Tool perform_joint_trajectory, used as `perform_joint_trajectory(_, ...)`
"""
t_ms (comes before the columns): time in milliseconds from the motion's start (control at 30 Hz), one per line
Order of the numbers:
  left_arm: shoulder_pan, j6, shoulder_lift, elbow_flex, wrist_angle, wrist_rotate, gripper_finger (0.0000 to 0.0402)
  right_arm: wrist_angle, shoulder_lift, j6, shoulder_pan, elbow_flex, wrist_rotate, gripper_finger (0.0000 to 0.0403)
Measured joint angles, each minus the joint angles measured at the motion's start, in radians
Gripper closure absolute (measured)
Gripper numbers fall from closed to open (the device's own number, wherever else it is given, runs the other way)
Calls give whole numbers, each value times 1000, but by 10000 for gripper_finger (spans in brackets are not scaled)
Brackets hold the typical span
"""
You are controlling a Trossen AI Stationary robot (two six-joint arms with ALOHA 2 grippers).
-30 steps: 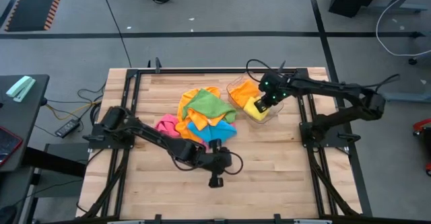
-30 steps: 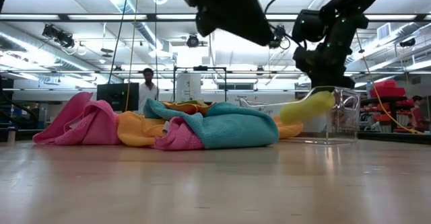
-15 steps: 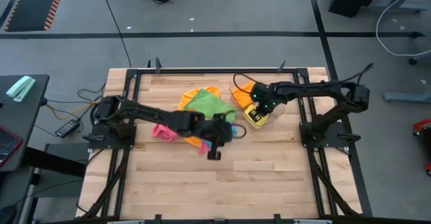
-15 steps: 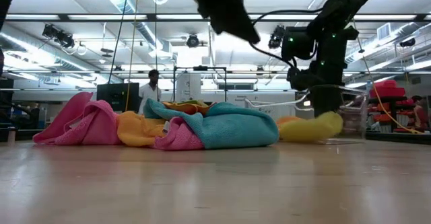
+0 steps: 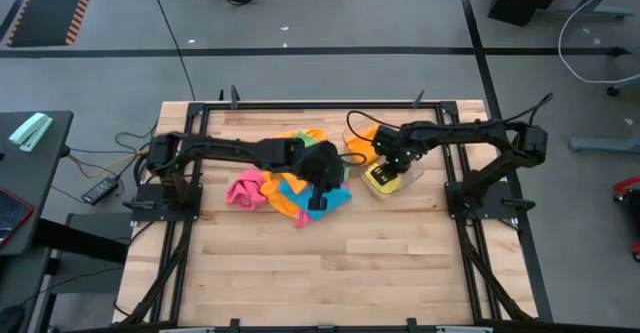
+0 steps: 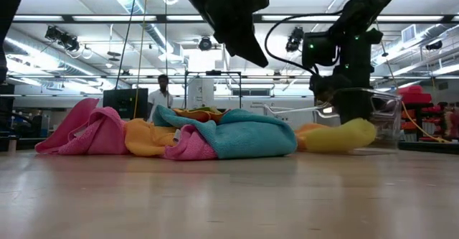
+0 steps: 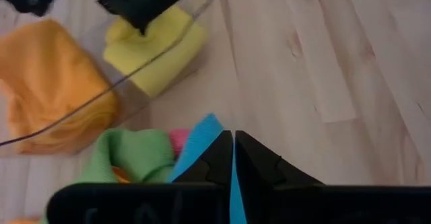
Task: Fold microfiber towels
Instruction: Put the yellow towel into the transparent bin
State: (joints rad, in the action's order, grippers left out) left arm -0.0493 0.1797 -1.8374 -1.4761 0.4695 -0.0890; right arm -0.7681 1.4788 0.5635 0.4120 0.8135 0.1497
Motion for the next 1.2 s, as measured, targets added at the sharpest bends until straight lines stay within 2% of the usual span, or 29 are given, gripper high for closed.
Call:
perform_joint_trajectory(133, -23, 8, 0, 0, -1, -46, 386, -37, 0, 37, 27, 1, 53, 230)
perform_joint_trajectory(300, -26, 8, 0, 0, -1, -76, 395, -108, 0, 43, 46, 43, 70, 209)
perform_joint_trajectory(500, -25, 7, 0, 0, -1, -77, 372, -189, 0, 10, 53, 122, 41, 210)
perform_joint_trajectory(667, -25, -11, 0, 0, 2, -77, 380, -251, 0, -52, 52, 191, -23, 210)
perform_joint_trajectory(800, -23, -11, 0, 0, 17, -78, 394, -198, -1, -117, 52, 225, 42, 210)
perform_joint_trajectory(1033, -23, -12, 0, 0, 17, -78, 377, -35, -1, -165, 64, 163, 59, 213)
perform_joint_trajectory(1200, -23, -12, 0, 0, 13, -78, 373, -9, -1, -173, 63, 107, 64, 242)
